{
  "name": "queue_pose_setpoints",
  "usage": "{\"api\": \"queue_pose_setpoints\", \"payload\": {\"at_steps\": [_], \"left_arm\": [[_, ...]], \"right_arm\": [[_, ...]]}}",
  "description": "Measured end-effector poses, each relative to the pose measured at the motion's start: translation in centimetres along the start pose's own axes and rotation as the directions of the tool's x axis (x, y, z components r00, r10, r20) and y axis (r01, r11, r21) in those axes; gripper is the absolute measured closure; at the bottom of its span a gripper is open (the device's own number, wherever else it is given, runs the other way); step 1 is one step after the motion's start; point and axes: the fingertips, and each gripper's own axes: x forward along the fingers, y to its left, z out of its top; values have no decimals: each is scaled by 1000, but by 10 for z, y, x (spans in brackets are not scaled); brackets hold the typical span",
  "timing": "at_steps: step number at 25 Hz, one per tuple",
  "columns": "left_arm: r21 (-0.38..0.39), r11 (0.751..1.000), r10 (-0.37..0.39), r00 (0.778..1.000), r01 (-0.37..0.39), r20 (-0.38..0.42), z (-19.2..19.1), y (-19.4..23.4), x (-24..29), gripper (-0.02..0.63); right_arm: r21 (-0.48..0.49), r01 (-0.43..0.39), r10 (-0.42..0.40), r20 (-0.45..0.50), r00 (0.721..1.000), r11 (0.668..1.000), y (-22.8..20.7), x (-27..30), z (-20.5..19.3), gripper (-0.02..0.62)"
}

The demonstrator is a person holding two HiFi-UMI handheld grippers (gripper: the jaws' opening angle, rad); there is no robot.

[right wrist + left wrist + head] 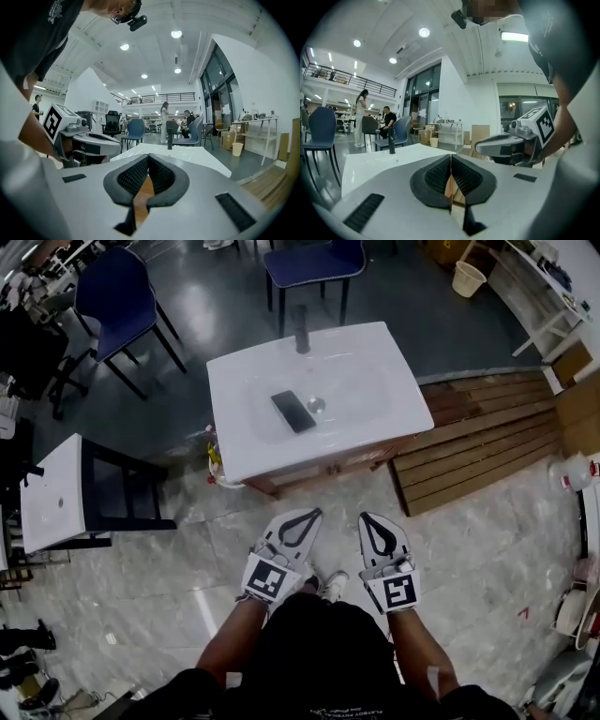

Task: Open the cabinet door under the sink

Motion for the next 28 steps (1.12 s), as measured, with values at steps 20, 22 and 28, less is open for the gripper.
{"api": "queue_pose_setpoints", "payload": {"at_steps": [20, 22, 28], "left_arm": [[-77, 993, 82, 993, -89, -88, -158, 40, 87, 583], [-103, 989, 97, 989, -109, -109, -187, 45, 102, 583], [-171, 970, 151, 980, -172, -126, -243, 60, 119, 583]], "right_arm": [[1, -55, 55, -124, 991, 998, -46, 94, -168, 574], [22, -59, 61, -148, 987, 998, -56, 105, -197, 574], [56, -59, 69, -196, 978, 997, -67, 126, -265, 574]]}}
